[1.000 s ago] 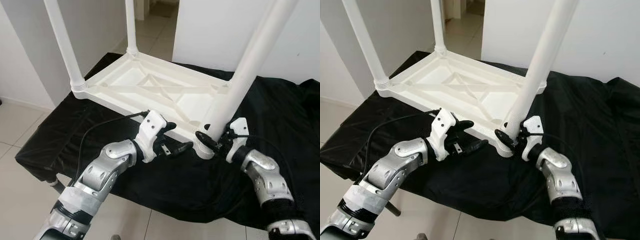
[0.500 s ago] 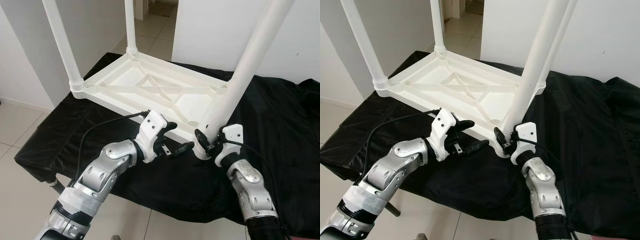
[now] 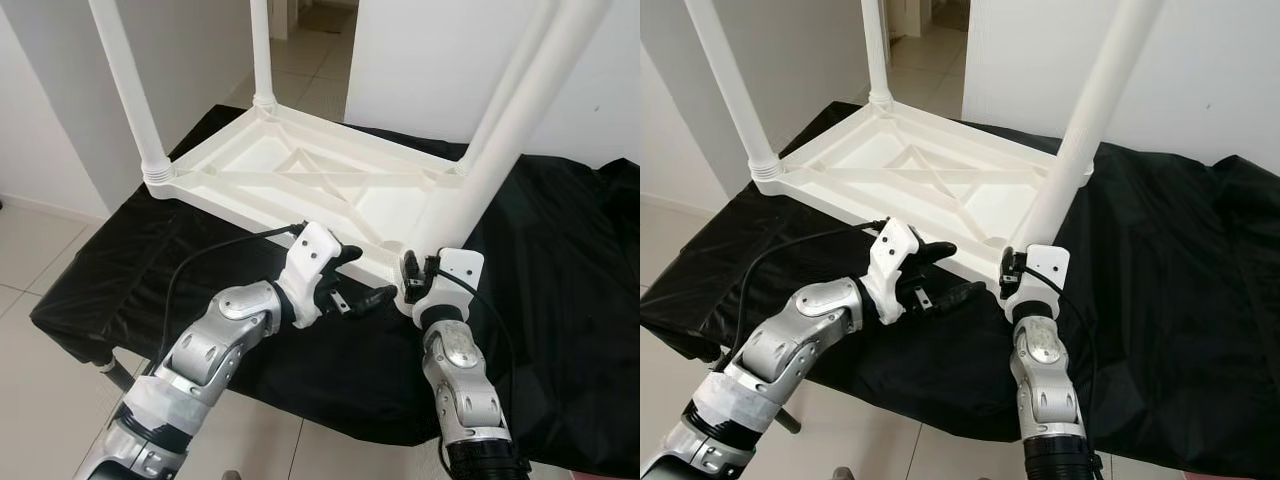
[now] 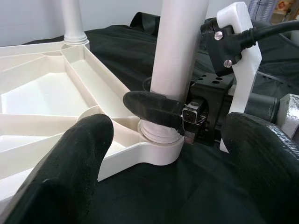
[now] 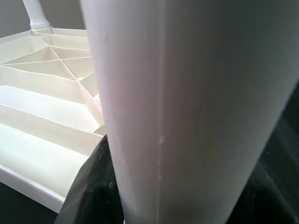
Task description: Building children table
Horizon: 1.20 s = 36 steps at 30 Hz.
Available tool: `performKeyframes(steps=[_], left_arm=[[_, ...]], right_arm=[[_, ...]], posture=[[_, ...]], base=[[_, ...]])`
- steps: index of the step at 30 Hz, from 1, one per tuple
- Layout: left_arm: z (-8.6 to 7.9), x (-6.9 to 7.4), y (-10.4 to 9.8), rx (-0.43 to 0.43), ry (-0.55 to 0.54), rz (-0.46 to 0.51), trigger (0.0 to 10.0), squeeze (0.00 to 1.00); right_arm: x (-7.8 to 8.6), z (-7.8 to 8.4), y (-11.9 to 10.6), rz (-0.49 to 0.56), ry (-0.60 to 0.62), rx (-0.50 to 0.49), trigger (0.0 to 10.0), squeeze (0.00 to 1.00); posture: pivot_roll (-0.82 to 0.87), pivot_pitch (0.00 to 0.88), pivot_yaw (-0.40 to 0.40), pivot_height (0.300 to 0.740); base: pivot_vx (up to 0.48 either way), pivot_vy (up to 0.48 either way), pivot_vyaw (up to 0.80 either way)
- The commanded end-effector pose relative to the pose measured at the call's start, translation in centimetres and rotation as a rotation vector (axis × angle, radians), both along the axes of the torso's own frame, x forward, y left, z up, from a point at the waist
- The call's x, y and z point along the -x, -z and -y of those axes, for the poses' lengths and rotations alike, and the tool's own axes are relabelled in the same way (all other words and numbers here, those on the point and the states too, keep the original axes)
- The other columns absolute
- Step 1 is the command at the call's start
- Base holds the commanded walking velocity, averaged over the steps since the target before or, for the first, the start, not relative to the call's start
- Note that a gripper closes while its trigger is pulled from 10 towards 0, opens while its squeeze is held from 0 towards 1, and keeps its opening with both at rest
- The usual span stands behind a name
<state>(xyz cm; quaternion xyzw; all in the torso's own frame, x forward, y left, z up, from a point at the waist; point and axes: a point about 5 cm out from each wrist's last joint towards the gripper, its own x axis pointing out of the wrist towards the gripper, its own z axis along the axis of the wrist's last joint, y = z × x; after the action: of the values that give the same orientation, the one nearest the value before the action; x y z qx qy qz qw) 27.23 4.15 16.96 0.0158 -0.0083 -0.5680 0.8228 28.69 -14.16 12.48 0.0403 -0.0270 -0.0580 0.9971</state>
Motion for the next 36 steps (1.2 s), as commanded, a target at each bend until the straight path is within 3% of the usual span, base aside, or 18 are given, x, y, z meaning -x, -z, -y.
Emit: performKeyframes(steps=[1,8,9,10,14,16,17,22,27,36], left_arm=[[0.1,0.5,0.0,0.0,0.053,-0.005,10.0,0.0],[-0.2,-0.5,-0.4,0.001,0.037,0.009,10.0,0.0],[-0.1,-0.3,-0.4,0.0,0.04,0.013,10.0,0.0],[0.0,-0.4,-0.5,0.0,0.042,0.017,10.0,0.0],[0.2,-0.6,-0.7,0.003,0.044,0.022,10.0,0.0],[0.2,-0.6,-0.7,0.003,0.044,0.022,10.0,0.0],[0.4,-0.3,-0.6,0.005,0.06,0.018,10.0,0.0],[0.5,-0.1,-0.6,0.003,0.07,0.017,10.0,0.0],[-0.4,0.3,-0.1,-0.032,0.072,0.014,10.0,0.0],[-0.9,1.9,0.6,-0.076,0.129,-0.018,10.0,0.0]], right_arm=[[0.0,-0.9,-0.8,0.041,0.0,-0.049,10.0,0.0],[0.9,0.3,-1.0,0.077,-0.019,0.004,10.0,0.0],[1.2,0.5,-1.0,0.085,-0.031,0.007,10.0,0.13],[1.6,0.8,-1.1,0.104,-0.06,0.002,10.0,1.0],[2.1,1.7,-1.1,0.119,-0.257,-0.017,10.0,1.0],[2.1,1.7,-1.1,0.119,-0.257,-0.017,10.0,1.0],[2.3,2.7,-0.9,0.093,-0.379,-0.006,10.0,0.0],[2.3,3.9,-1.0,0.065,-0.502,0.007,10.0,0.0],[1.7,6.1,-0.7,0.005,-0.627,0.094,10.0,0.0],[-0.1,6.9,-0.4,-0.038,-0.731,0.139,10.0,0.0]], posture=[[-0.07,0.0,-0.038,0.74],[-0.08,0.0,-0.034,0.74],[-0.08,0.0,-0.033,0.74],[-0.08,0.0,-0.035,0.74],[-0.09,0.0,-0.027,0.74],[-0.09,0.0,-0.027,0.74],[-0.1,0.0,-0.021,0.74],[-0.09,0.0,-0.028,0.74],[-0.07,0.0,-0.043,0.74],[-0.05,0.0,-0.039,0.74]], base=[[0.0,0.0,0.0],[0.0,0.0,0.0],[0.0,0.0,0.0],[0.0,0.0,0.0],[0.0,0.0,0.0],[0.0,0.0,0.0],[0.0,0.0,0.0],[0.0,0.0,0.0],[0.0,0.0,0.0],[0.0,0.0,0.0]])
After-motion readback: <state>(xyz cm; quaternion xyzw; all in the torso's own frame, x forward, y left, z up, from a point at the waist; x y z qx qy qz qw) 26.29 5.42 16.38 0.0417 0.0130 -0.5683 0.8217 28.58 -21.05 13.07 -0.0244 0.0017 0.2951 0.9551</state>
